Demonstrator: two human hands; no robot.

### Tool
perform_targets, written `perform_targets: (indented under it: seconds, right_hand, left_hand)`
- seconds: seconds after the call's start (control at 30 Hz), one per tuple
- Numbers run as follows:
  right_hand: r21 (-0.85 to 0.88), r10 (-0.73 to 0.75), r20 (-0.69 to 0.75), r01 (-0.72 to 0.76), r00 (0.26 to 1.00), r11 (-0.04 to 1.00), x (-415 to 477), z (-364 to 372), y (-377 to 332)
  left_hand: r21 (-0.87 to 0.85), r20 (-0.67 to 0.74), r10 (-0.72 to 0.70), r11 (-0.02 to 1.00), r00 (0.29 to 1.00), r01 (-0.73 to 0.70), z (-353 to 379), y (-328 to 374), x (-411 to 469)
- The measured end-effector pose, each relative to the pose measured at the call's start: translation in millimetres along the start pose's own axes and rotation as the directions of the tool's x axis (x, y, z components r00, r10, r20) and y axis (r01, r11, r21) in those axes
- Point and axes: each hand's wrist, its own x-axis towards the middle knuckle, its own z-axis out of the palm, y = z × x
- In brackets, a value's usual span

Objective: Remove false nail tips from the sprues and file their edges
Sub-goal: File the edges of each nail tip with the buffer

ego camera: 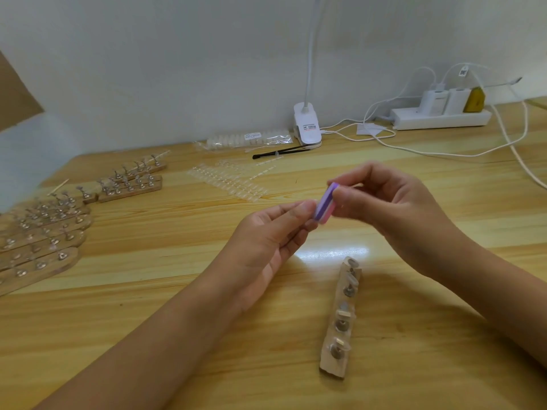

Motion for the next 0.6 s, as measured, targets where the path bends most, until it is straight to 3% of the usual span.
perform_targets:
  seconds: [0.07,0.37,0.47,0.6]
  right_hand:
    - [-0.023,0.016,0.037,-0.015,0.999,1.000,-1,2,1]
    - [0.039,-0.022,-0.066,0.024,0.998,0.999,0,2,7]
    - [0.026,0.001,0.010,-0.002,1.000,1.000,1,0,4]
    - [-0.054,-0.009,0.000,0.009,1.000,0.999,3,-6,1]
  left_hand:
    - [-0.007,0.000,-0.001,1.000,1.000,0.001,1,0,0]
    - [-0.045,-0.013,-0.007,0.999,1.000,0.006,2,0,-1]
    - [-0.022,-0.006,-0.006,1.000,1.000,0.005,3,0,-1]
    - [0.045,-0.006,-0.006,0.999,1.000,0.007,3,-1,-2]
